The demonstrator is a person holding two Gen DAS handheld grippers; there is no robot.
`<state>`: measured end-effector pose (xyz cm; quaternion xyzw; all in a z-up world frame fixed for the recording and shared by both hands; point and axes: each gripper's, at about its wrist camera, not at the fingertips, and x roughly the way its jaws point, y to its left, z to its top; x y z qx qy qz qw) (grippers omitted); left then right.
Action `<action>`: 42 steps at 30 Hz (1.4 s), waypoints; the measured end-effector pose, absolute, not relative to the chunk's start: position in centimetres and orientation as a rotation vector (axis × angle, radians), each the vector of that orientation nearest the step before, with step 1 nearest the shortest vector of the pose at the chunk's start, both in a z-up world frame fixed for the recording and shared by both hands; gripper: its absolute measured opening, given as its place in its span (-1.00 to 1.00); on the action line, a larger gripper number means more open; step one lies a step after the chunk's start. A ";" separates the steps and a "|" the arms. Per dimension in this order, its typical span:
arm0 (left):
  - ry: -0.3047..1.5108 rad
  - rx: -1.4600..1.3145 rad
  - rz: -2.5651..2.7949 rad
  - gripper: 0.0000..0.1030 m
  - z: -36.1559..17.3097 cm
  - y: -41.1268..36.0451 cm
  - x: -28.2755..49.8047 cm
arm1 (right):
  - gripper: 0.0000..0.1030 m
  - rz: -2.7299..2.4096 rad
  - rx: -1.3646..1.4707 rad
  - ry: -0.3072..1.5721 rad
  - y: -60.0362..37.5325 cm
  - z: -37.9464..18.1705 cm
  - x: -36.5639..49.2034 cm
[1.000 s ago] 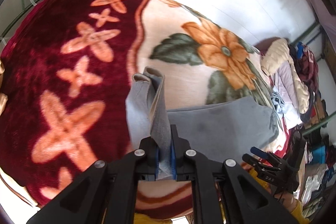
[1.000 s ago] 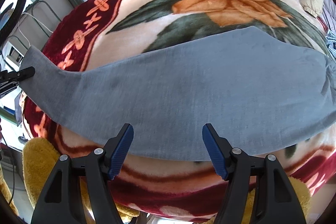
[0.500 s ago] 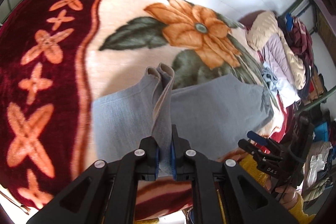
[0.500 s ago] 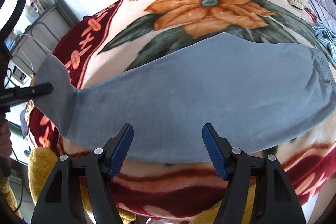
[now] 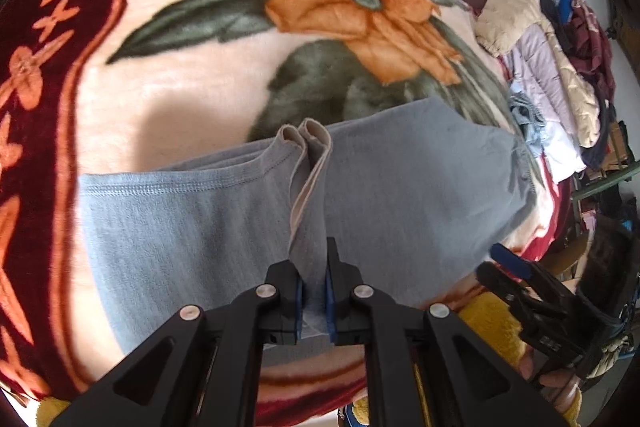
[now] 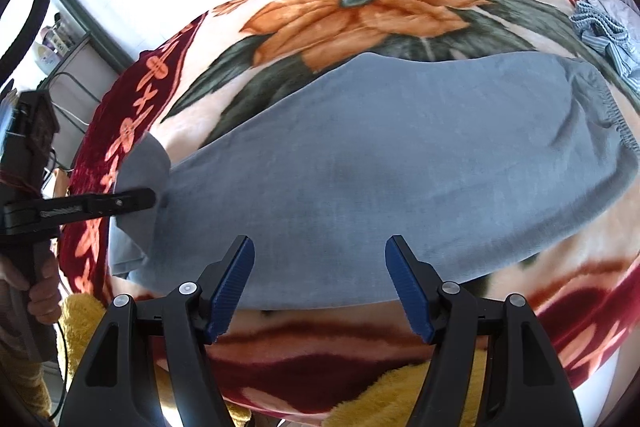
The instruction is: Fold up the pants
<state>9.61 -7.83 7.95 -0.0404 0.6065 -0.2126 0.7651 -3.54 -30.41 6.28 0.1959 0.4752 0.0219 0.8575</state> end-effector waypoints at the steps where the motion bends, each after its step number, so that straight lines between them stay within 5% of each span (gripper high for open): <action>1: 1.325 -0.092 -0.455 -0.84 7.5 -8.1 9.7 | 0.36 0.040 0.419 0.997 -30.8 6.1 -3.6; 28: 1.305 -0.045 -0.340 -0.51 7.9 -10.0 9.5 | 0.36 -0.039 0.550 0.976 -38.8 3.9 -6.2; 39: 1.337 0.048 -0.302 -0.50 3.9 -13.0 9.2 | 0.36 -0.232 0.615 0.929 -49.8 4.0 -8.4; 42: 1.337 0.046 -0.331 -0.37 3.7 -14.2 8.8 | 0.36 -0.296 0.684 0.917 -53.3 3.2 -8.8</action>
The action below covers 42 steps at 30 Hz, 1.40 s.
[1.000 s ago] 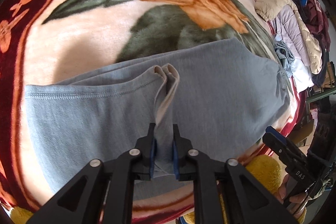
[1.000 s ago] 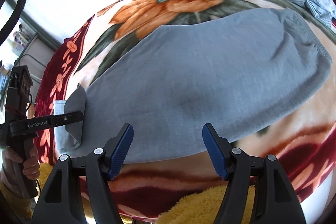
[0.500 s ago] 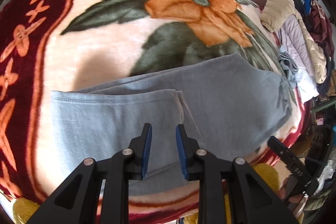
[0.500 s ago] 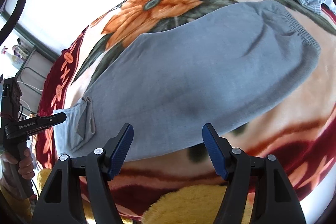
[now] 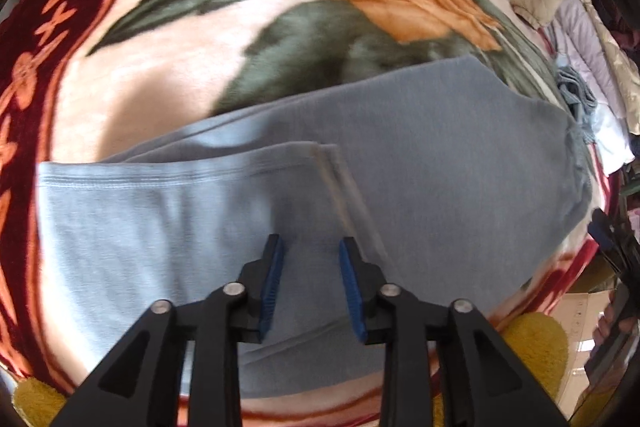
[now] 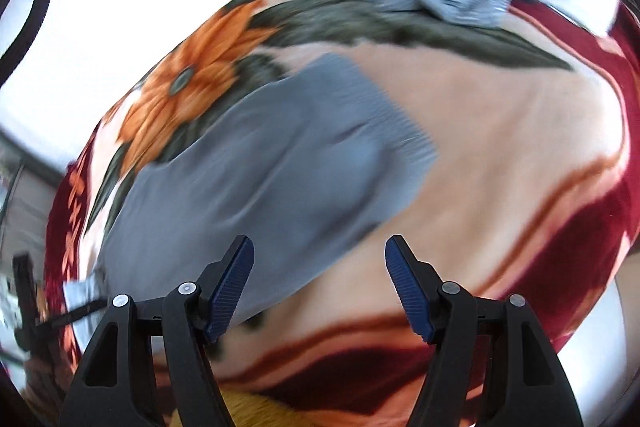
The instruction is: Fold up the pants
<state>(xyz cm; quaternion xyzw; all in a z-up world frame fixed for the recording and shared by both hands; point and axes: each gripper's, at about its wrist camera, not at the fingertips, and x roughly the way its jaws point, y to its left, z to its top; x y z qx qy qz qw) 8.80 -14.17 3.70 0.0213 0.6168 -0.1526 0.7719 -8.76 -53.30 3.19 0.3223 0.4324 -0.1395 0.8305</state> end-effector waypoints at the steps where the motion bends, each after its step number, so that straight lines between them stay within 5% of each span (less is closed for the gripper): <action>1: 1.335 0.039 -0.356 -0.37 3.8 -14.8 8.6 | 0.36 -0.309 0.730 0.910 -54.3 2.8 -8.9; 8: 1.313 0.083 -0.390 -0.36 3.9 -16.9 7.8 | 0.36 -0.373 0.902 0.863 -59.2 0.5 -8.8; 16: 1.303 0.115 -0.383 -0.34 3.8 -17.3 7.7 | 0.37 -0.352 0.782 0.913 -59.1 -0.8 -5.5; 21: 1.303 0.111 -0.374 -0.33 4.3 -16.9 7.5 | 0.54 -0.363 0.747 0.899 -58.6 -1.1 -4.5; 25: 1.288 0.153 -0.329 -0.30 4.7 -15.9 7.2 | -0.33 -0.322 0.728 0.890 -58.0 -0.4 -4.5; 32: 1.264 0.128 -0.283 -0.29 5.9 -13.0 7.1 | -0.53 -0.303 0.646 0.799 -56.3 3.8 -5.2; 42: 1.242 0.081 -0.224 -0.29 7.1 -8.8 6.2 | -0.55 -0.131 0.337 0.760 -46.2 11.1 -2.7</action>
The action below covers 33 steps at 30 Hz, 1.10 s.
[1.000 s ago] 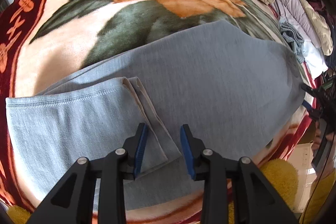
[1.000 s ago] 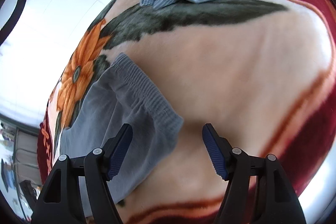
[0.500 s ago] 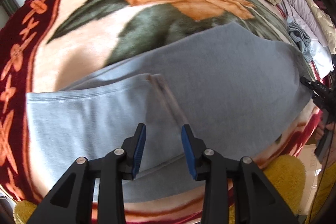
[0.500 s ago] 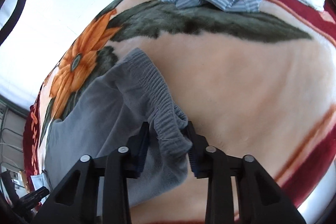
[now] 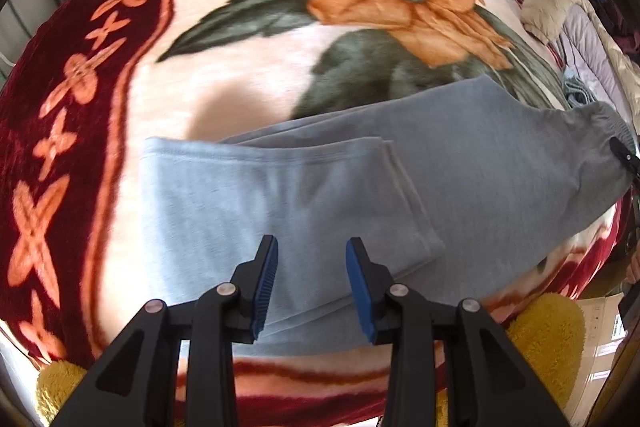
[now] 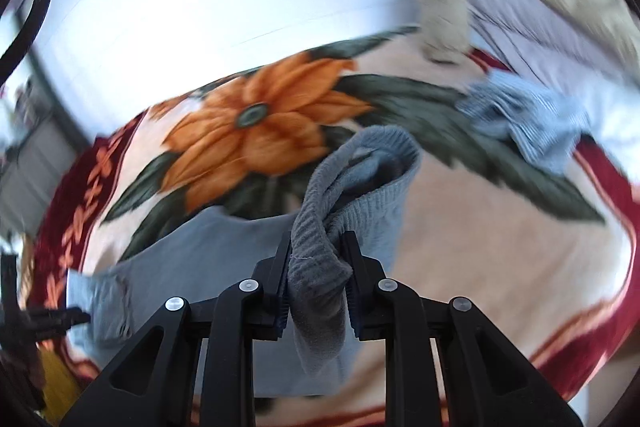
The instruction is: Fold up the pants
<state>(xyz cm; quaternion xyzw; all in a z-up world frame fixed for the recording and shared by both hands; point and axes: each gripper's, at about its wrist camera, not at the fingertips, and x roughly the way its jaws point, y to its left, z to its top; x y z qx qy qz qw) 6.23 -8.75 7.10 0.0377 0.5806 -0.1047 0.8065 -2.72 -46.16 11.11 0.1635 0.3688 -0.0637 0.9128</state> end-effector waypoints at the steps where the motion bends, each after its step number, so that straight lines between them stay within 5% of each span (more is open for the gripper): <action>1: 1.243 0.073 -0.219 -0.29 7.1 -8.3 6.2 | -0.55 -0.122 0.317 0.767 -45.1 11.4 -2.5; 26: 1.239 0.025 -0.203 -0.29 6.2 -2.2 6.2 | -0.55 0.154 0.117 0.947 -25.1 6.8 1.6; 33: 1.234 0.002 -0.219 -0.29 6.2 -1.8 6.3 | -0.38 0.202 0.042 1.032 -22.4 4.8 1.4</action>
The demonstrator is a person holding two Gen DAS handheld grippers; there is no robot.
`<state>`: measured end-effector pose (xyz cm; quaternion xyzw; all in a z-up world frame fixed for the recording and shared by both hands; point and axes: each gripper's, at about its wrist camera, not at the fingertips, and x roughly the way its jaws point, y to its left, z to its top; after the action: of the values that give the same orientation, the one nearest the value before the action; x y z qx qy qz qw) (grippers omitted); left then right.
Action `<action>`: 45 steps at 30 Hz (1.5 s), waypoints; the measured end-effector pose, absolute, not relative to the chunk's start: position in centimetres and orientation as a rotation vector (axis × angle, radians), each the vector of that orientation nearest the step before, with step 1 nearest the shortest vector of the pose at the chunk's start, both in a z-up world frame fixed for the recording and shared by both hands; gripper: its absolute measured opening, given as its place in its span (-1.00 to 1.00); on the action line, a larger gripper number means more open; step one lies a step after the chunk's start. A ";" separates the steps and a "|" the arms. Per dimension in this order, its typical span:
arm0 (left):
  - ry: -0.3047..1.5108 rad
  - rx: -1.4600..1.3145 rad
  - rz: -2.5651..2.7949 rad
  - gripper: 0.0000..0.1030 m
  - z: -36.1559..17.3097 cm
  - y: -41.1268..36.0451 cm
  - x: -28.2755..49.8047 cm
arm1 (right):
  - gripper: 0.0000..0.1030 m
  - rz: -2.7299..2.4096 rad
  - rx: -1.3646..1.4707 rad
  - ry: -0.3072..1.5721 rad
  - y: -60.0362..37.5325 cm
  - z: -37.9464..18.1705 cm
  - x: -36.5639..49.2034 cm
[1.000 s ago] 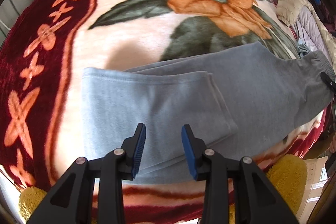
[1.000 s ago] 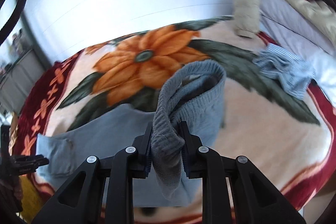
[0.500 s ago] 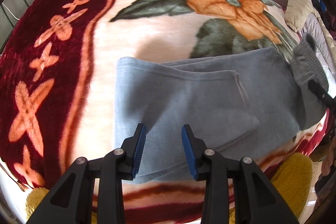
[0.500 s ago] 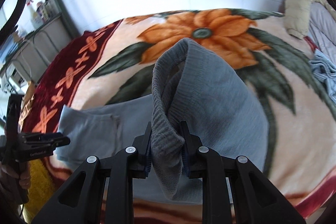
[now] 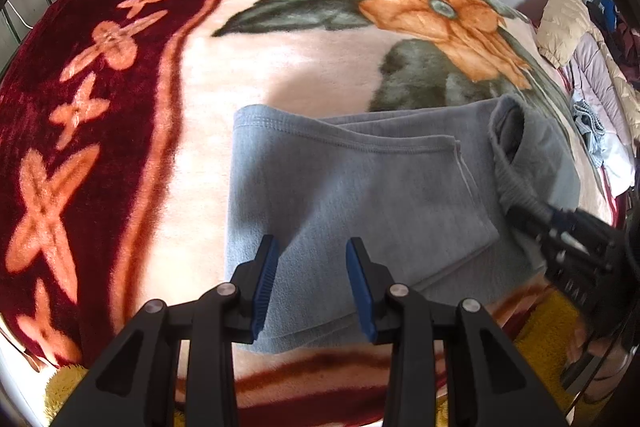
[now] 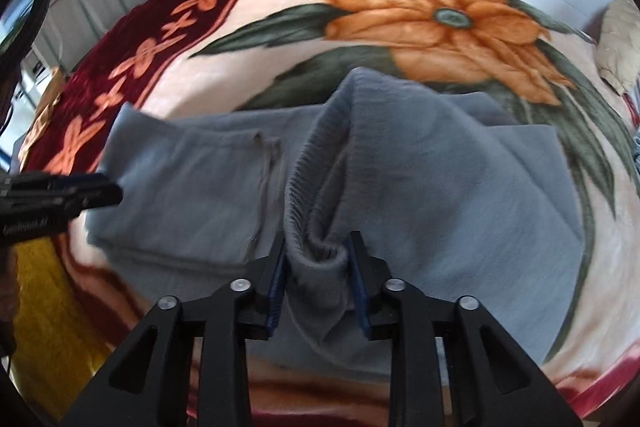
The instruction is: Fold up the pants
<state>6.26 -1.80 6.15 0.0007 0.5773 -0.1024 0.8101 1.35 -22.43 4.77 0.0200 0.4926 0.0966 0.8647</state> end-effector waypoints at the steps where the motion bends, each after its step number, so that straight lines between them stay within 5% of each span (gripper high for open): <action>1: 1.233 0.002 -0.218 -0.29 6.1 -1.8 6.2 | -0.32 0.224 0.043 1.041 -22.1 4.7 1.1; 16: 1.221 0.021 -0.215 -0.29 6.6 -2.2 5.6 | -0.24 0.203 0.206 0.991 -26.0 8.2 -1.7; 27: 1.222 0.001 -0.212 -0.29 6.5 -1.6 5.4 | -0.23 0.156 0.250 1.089 -24.6 2.8 3.2; 45: 1.231 -0.030 -0.223 -0.29 5.8 -0.9 5.4 | -0.24 0.121 0.250 1.078 -24.6 2.7 3.4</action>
<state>5.36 -0.95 5.77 -0.0141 0.5760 -0.1045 0.8106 3.40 -24.62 2.67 0.1189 0.5115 0.0572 0.8491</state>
